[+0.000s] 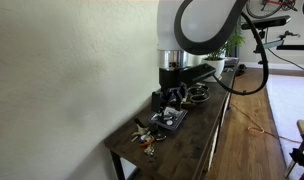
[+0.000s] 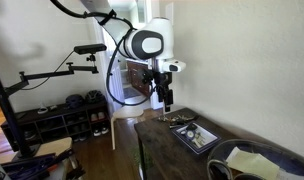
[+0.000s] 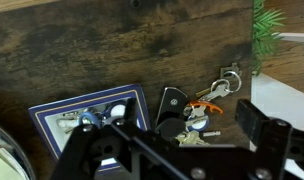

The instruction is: Put the keys on the square tray

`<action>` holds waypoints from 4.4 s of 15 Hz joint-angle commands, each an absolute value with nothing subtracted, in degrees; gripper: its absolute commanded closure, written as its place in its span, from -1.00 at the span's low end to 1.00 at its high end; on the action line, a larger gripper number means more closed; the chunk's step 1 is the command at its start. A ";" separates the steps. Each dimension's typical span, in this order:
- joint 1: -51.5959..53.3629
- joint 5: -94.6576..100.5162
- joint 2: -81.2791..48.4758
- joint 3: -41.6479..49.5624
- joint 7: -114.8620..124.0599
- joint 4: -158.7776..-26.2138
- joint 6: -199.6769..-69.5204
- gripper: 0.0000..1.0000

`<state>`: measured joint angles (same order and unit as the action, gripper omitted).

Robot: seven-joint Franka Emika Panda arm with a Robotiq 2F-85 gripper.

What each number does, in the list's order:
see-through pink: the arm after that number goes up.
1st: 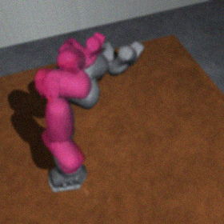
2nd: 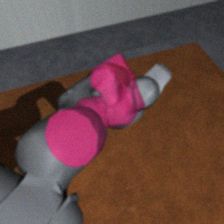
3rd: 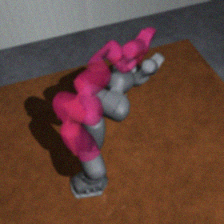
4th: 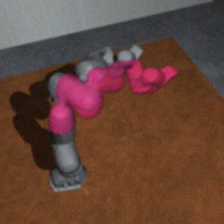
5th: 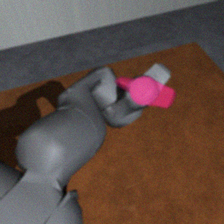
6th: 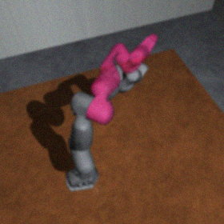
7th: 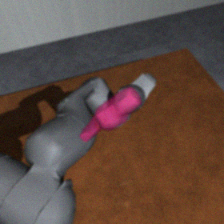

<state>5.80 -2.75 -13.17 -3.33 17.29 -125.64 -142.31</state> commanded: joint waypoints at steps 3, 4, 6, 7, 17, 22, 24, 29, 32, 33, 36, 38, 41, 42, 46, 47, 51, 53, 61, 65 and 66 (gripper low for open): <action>8.46 -3.56 -16.21 -4.59 19.46 -123.01 -142.94 -1.00; 8.73 -3.69 -16.59 -4.76 19.49 -122.48 -142.65 -1.00; 8.56 -2.94 -16.11 -4.42 18.25 -123.14 -142.36 -1.00; 8.69 -2.96 -16.37 -4.52 18.30 -122.82 -142.36 -1.00; 8.05 -5.39 -19.43 -5.03 17.70 -121.37 -142.60 -1.00; 8.47 -6.35 -23.52 -5.43 17.16 -117.81 -141.71 -1.00; 8.62 -6.44 -25.27 -5.61 16.96 -115.87 -141.11 -1.00; 9.05 -6.25 -29.08 -6.05 16.53 -111.69 -140.12 -1.00; 9.19 -6.38 -31.36 -6.13 16.30 -109.27 -139.21 -1.00; 9.20 -6.41 -32.03 -6.18 16.18 -108.59 -138.78 -1.00; 9.24 -6.33 -33.70 -6.16 15.82 -106.69 -137.43 -1.00; 9.14 -6.44 -34.45 -6.25 15.37 -105.85 -136.91 -0.47; 9.07 -6.44 -35.07 -6.19 14.97 -105.17 -136.34 -0.05; 9.04 -6.48 -35.23 -6.20 14.86 -104.97 -136.18 0.06; 8.81 -6.89 -35.18 -6.23 14.70 -105.28 -136.22 0.59; 8.81 -6.92 -35.03 -6.18 14.75 -105.45 -136.24 0.72; 8.68 -7.18 -33.47 -6.12 14.81 -107.11 -136.73 0.92; 8.51 -7.46 -31.94 -6.13 14.83 -108.69 -137.21 0.89; 6.94 -9.57 -21.41 -5.96 14.13 -117.11 -139.01 0.88; 6.48 -9.16 -16.42 -5.36 14.40 -119.83 -138.66 0.89; 6.36 -9.33 -15.89 -5.36 14.33 -120.09 -138.53 0.87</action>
